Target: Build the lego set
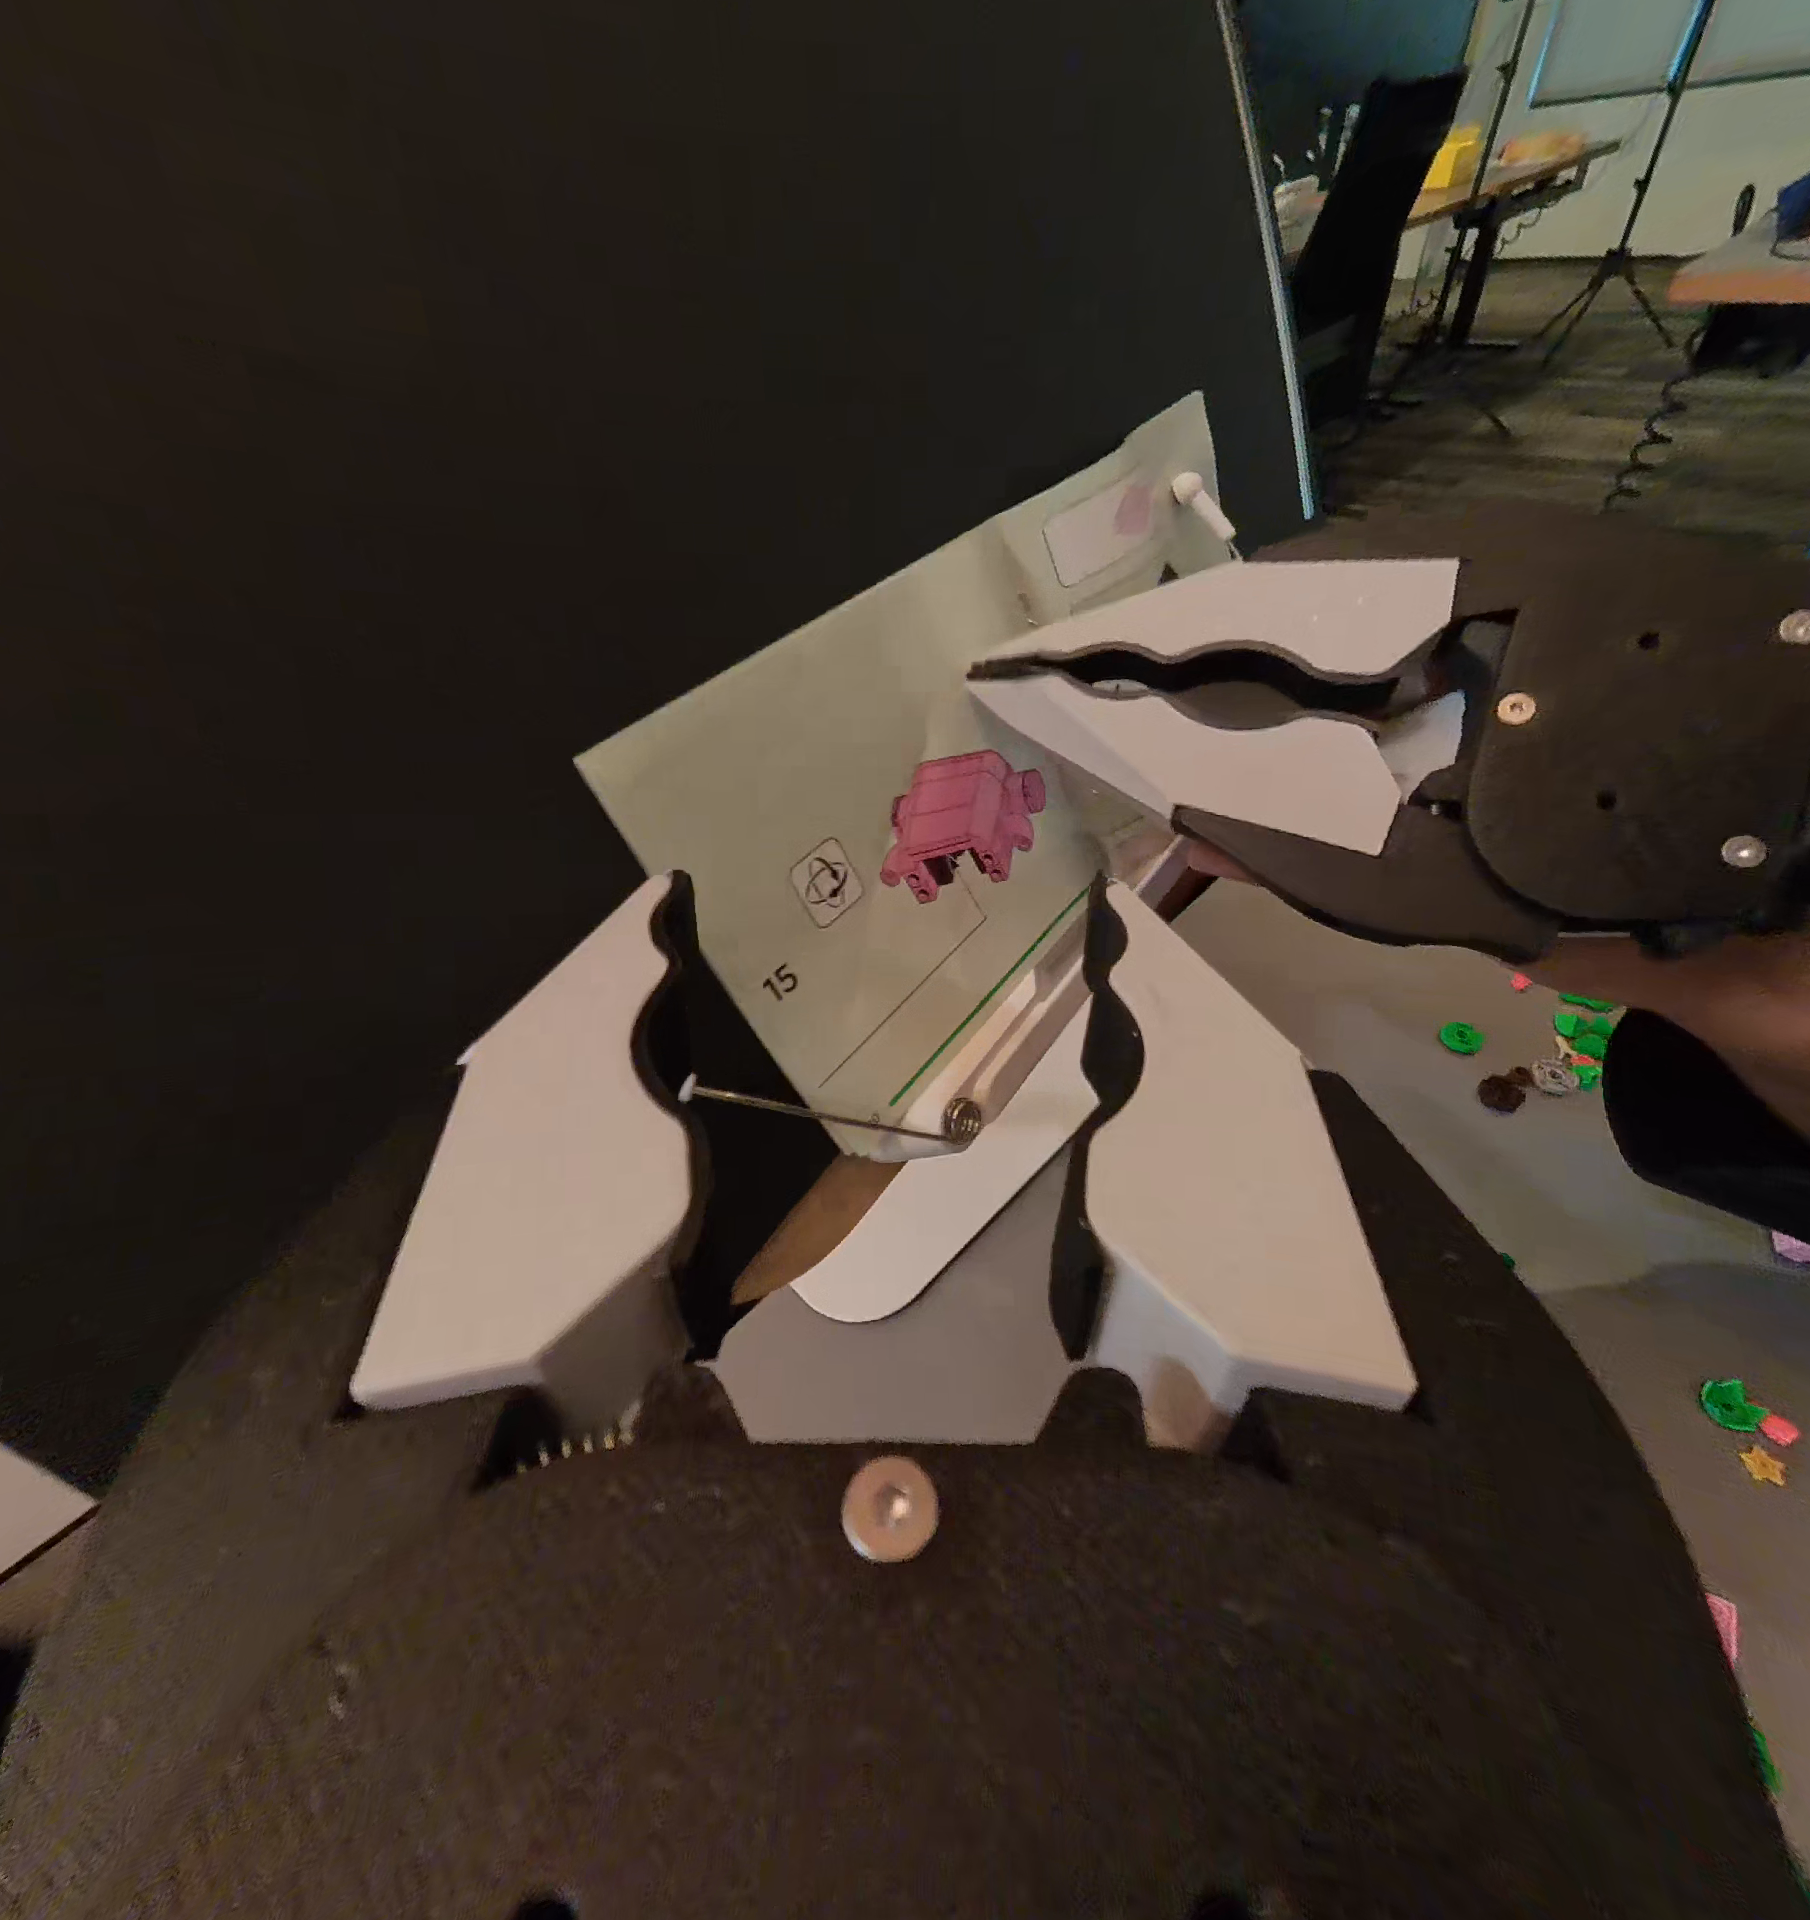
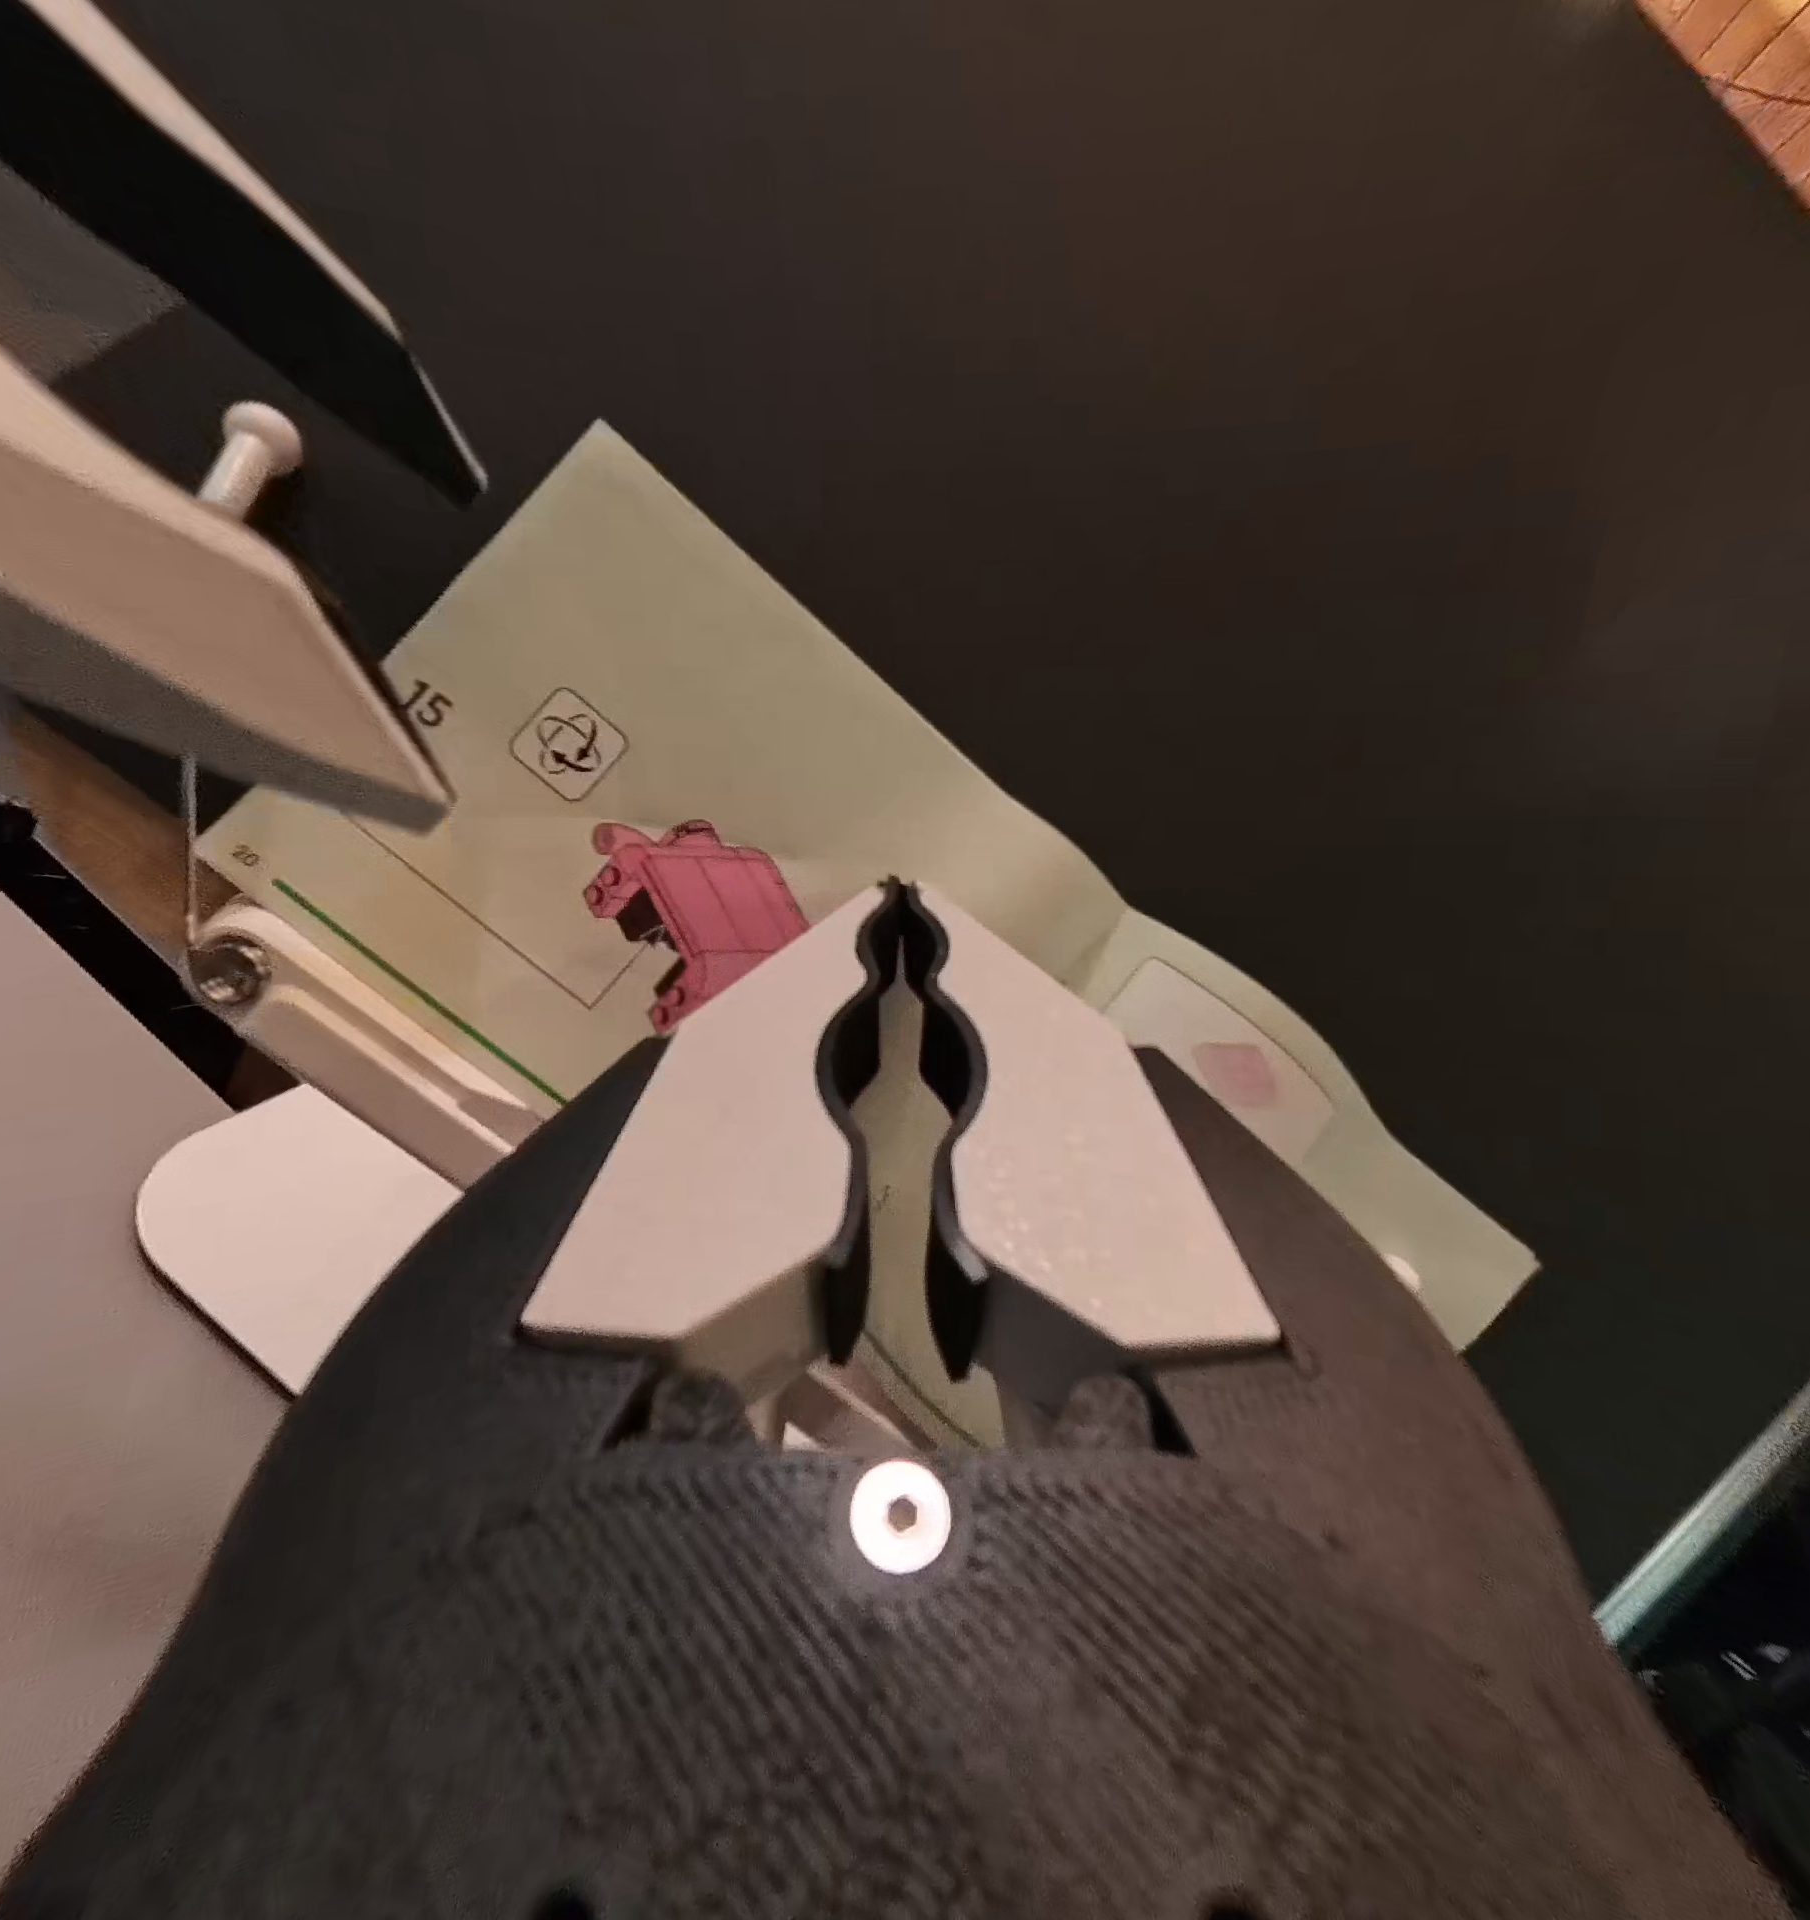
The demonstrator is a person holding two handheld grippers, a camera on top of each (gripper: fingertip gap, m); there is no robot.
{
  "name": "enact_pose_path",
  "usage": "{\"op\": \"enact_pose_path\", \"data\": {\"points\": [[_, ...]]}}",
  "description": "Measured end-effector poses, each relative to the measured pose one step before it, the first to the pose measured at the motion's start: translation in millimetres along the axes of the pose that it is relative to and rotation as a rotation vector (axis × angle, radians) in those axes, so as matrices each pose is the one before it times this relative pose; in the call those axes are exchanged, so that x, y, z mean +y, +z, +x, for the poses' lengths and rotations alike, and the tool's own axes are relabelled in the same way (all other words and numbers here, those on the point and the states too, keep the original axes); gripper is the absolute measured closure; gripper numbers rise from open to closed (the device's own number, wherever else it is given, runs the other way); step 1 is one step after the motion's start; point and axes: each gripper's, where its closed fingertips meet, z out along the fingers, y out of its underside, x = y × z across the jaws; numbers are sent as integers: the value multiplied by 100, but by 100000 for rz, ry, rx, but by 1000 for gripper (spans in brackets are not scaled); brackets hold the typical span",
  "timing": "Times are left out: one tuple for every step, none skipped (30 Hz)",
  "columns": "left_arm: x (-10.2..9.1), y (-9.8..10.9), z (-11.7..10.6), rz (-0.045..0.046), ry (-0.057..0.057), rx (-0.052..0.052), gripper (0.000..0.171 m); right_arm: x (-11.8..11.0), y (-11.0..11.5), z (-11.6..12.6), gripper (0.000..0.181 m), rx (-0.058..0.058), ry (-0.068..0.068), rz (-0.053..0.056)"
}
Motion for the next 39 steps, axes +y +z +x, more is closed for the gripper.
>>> {"op": "enact_pose_path", "data": {"points": [[144,199,107,-766,80,-59,97,-75,-78,189,181,19,724,504],[89,153,2,-393,-10,-567,95,-108,-106,179,181,25,699,634],[35,120,-52,-42,-132,-813,93,-134,-102,145,181,-97,478,534],[-20,81,-101,247,-319,-1043,88,-124,-97,143,181,-8,163,347],[-82,78,-146,513,-354,-1276,84,-110,-93,162,181,174,-147,181],[-123,45,-35,920,16,-772,84,-76,-84,155,180,255,-346,-56],[-179,53,-38,1224,152,-1027,81,-7,-58,190,178,425,-478,-334],[-196,60,-59,1189,528,-1520,79,36,-63,231,178,603,-560,-481],[-152,79,-58,940,1252,-1856,76,70,-48,251,177,654,-555,-453],[-113,95,32,522,2011,-1720,75,86,-51,294,176,694,-346,-351],[-60,122,15,209,2454,-2195,73,130,-35,293,176,495,67,-410],[-73,132,-45,118,3036,-2940,71,189,-27,264,176,177,631,-594],[-111,145,-25,414,3511,-3394,70,253,6,206,176,-337,1050,-882],[-157,123,-4,737,3806,-3632,68,323,27,149,176,-741,1288,-1223],[-152,122,28,803,4082,-3855,67,328,47,119,176,-836,1311,-1215],[-70,96,136,660,4182,-3450,69,254,15,140,177,-583,1155,-711],[-21,42,311,713,4288,-1782,78,152,-10,196,177,-110,974,-140],[-67,-1,491,976,3906,403,94,79,-25,170,177,9,733,44],[-160,-37,399,1524,2109,775,106,17,-42,135,177,-56,415,53],[-164,-33,109,1487,-22,-66,109,-34,-46,107,177,31,146,112],[-98,-10,-211,662,-1472,-1122,106,-70,-51,81,177,107,-27,211],[-37,-12,-248,188,-1940,-725,101,-91,-50,39,177,8,-62,291],[-27,-35,-228,261,-1962,-369,98,-93,-37,6,177,-70,-35,284],[-20,-48,-354,380,-2010,-1022,95,-69,-21,-17,177,-120,-52,208],[13,-33,-420,209,-2091,-1444,91,-47,-6,-48,177,-184,-90,99],[68,0,-331,-195,-2067,-879,86,-25,2,-57,177,-196,-144,64],[89,2,-289,-373,-2048,-698,84,-24,4,-69,177,-200,-174,74],[57,3,-228,-131,-1935,-421,81,-18,1,-63,177,-158,-172,32],[8,6,-101,128,-1735,251,80,-13,9,-60,177,-147,-177,2],[32,7,40,51,-1648,1036,80,-23,1,-41,177,-100,-171,47],[37,23,76,-86,-1727,1245,80,-36,-7,-27,177,-15,-138,76],[18,27,98,100,-1909,1349,79,-27,-9,-19,177,-46,-87,97],[7,34,227,194,-2052,2133,77,-30,-8,-21,177,-45,-53,114],[45,41,277,-29,-2100,2530,78,-31,-10,-1,177,6,-46,103],[39,26,74,-50,-2027,1258,77,-19,-12,-7,177,-4,-63,76],[-8,2,20,201,-1540,799,77,-27,-23,0,177,3,-91,68],[-43,-7,80,274,-1087,1025,76,-35,-22,13,177,51,-86,69],[-54,-34,26,233,-780,566,76,-32,-23,19,177,65,-38,88],[-74,-34,34,269,-626,510,76,-39,-20,12,177,30,2,135]]}}
